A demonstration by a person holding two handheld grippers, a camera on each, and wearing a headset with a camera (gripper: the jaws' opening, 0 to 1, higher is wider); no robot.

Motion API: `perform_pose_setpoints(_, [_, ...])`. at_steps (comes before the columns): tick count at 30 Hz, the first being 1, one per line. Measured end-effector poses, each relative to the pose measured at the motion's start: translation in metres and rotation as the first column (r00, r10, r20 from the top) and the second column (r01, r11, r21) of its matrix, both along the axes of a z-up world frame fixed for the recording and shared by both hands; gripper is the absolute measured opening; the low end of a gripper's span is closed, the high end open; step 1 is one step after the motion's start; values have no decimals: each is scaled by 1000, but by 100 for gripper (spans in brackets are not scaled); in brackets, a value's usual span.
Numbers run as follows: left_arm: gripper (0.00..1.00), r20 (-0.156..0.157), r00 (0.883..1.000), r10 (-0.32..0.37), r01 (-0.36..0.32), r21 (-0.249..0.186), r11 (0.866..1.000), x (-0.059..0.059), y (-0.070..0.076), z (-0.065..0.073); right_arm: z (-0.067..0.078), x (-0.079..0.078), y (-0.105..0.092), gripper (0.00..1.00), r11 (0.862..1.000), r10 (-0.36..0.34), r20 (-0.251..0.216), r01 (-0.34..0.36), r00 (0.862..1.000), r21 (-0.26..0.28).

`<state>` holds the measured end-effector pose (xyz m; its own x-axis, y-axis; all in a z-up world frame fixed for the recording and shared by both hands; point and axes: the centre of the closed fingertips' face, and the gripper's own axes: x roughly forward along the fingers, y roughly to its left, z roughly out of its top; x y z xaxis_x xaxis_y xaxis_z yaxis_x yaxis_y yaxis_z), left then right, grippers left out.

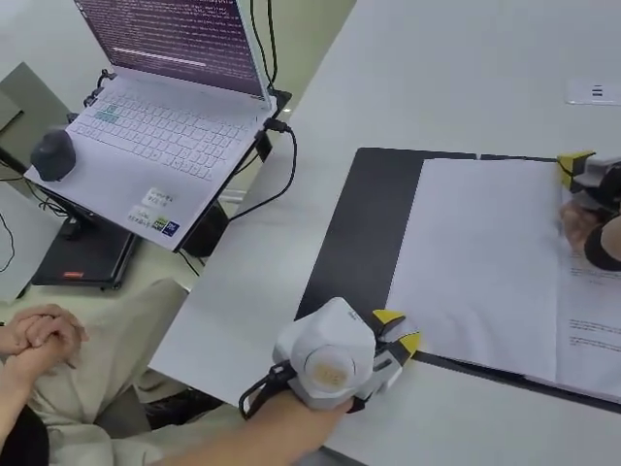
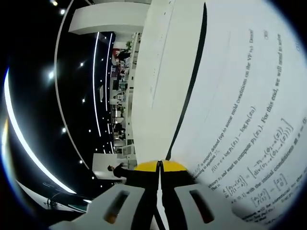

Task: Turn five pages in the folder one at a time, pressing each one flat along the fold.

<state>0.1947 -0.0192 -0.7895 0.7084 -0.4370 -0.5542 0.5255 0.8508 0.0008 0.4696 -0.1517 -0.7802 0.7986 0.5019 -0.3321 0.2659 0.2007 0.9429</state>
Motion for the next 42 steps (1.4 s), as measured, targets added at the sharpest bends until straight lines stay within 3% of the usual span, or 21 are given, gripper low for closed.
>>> perform_pose_setpoints(8, [14, -8, 1000, 0, 0, -1, 1000, 0, 0, 0, -2, -15, 3, 0, 996, 87, -7, -87, 996, -22])
perform_pose_setpoints(19, [14, -21, 1000, -1, 1, 7, 1000, 0, 0, -2, -2, -40, 6, 0, 987, 160, -15, -160, 987, -13])
perform_pose_setpoints(34, [14, -36, 999, -4, 5, 20, 1000, 1, -1, -2, -1, -77, 6, 0, 972, 234, -7, -234, 972, 31])
perform_pose_setpoints(42, [13, -47, 999, 5, -3, 22, 1000, 1, -2, -1, 0, -104, 8, 0, 952, 296, -14, -294, 955, 80])
